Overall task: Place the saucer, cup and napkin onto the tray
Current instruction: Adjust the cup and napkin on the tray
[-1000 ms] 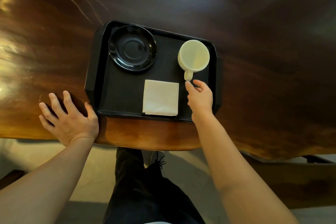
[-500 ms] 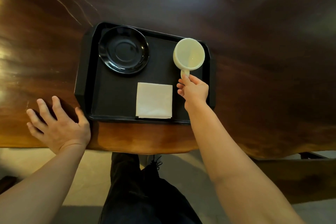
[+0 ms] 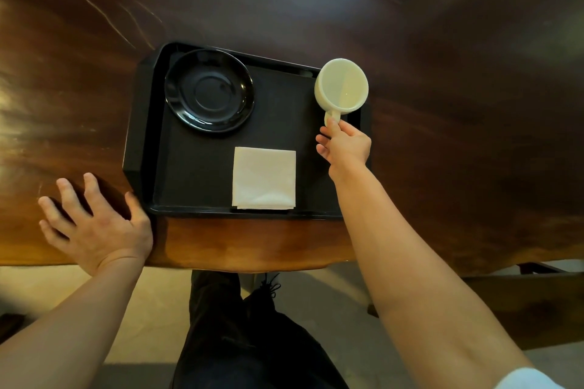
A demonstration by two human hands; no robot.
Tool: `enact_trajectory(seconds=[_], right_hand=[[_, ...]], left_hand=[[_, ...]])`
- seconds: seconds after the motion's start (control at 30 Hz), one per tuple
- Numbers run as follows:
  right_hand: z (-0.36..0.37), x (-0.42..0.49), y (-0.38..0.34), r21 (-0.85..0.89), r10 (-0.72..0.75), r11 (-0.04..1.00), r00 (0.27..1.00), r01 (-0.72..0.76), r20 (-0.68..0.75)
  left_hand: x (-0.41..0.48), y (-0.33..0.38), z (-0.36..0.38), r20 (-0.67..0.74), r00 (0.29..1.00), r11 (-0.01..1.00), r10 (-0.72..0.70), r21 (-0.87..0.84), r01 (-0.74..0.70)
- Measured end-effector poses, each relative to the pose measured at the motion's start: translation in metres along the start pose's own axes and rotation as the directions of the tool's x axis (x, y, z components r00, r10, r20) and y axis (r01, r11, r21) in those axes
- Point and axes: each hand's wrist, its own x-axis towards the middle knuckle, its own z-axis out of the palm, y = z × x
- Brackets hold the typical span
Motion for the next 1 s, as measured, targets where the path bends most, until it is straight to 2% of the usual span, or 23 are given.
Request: enact_trajectory(seconds=[0.33, 0.43, 0.53, 0.63, 0.73, 1.0], right_hand=[[-0.008, -0.006, -0.004, -0.025, 0.006, 1.000, 1.000, -0.006, 0.019], [-0.004, -0.023, 0.006, -0.114, -0.030, 0.993, 1.000, 0.030, 0.002], [0.017, -0.045, 0.018, -0.217, -0.048, 0.973, 0.988, 0.080, 0.148], [0.048, -0.063, 0.019, -0.288, 0.034, 0.956, 0.954, 0.056, 0.298], [0.076, -0.070, 0.016, -0.306, 0.100, 0.952, 0.923, 0.020, 0.372], [0.118, -0.063, 0.013, -0.348, 0.211, 0.933, 0.921, -0.090, 0.326]], left_hand=[[0.000, 0.001, -0.002, 0.003, 1.000, 1.000, 0.000, -0.012, 0.001], [0.001, 0.000, -0.002, 0.001, 1.000, 1.000, 0.000, -0.004, 0.000], [0.000, -0.001, -0.003, -0.001, 1.000, 1.000, -0.004, -0.002, 0.004], [0.000, 0.001, -0.004, 0.005, 1.000, 1.000, -0.007, 0.009, 0.007], [0.001, 0.002, -0.005, 0.013, 1.000, 1.000, -0.016, 0.016, 0.016], [0.002, 0.002, -0.004, 0.019, 1.000, 0.999, -0.020, 0.044, 0.019]])
